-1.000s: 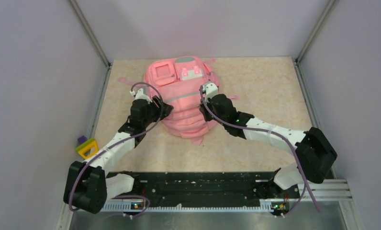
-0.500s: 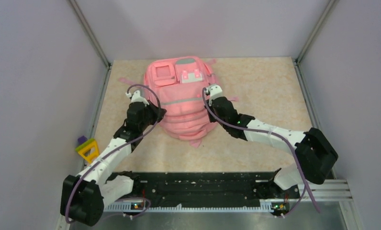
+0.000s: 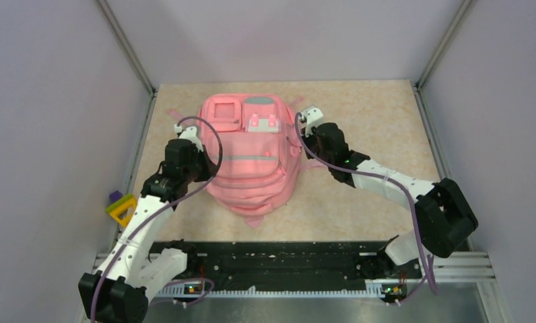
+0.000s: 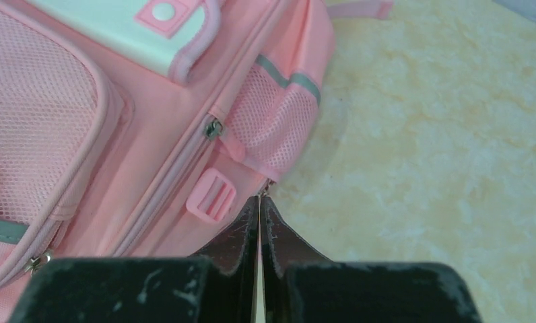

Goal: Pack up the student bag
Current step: Zip the student bag at the center of the board.

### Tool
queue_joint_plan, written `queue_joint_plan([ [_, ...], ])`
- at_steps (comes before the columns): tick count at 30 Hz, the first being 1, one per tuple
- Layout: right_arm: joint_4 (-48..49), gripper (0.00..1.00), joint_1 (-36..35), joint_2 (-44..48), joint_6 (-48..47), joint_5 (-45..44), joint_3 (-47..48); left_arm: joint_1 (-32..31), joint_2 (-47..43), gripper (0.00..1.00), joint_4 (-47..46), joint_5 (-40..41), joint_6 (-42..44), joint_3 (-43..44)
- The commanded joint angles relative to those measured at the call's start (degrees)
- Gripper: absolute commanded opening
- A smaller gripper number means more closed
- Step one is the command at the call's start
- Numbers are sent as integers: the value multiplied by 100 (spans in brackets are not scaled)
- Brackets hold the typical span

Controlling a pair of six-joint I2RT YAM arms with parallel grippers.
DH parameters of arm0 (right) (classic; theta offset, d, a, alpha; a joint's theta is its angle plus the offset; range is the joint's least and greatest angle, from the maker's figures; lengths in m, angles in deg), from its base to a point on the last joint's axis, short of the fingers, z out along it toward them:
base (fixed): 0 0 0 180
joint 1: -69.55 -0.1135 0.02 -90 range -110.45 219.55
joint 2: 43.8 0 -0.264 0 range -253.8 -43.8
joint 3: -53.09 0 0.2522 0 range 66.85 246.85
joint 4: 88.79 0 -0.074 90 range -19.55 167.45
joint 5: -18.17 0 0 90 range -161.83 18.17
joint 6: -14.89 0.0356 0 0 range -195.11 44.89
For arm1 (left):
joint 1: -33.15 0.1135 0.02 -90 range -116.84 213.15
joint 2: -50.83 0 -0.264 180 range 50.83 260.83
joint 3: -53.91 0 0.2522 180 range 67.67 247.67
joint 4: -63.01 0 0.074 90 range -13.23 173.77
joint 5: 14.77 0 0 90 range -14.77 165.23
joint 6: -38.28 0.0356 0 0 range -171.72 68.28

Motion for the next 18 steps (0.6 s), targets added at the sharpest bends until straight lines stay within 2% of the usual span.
queue_joint_plan([
  [1,342,0,-3,-135,-629,907,412,5,-116,0,551,41,977,426],
  [5,227,1,-3,63,-496,1838,322,5,-171,0,443,63,908,446],
  [9,571,38,-8,611,-318,2875,-279,18,-19,0,348,118,983,519],
  [13,771,62,-38,882,-152,3377,-710,30,225,0,254,-36,1004,616],
  [15,730,67,-116,847,-255,3290,-774,31,279,0,190,-118,1006,629],
  [18,440,68,-307,651,-533,3034,-599,31,333,0,164,-171,1026,645],
])
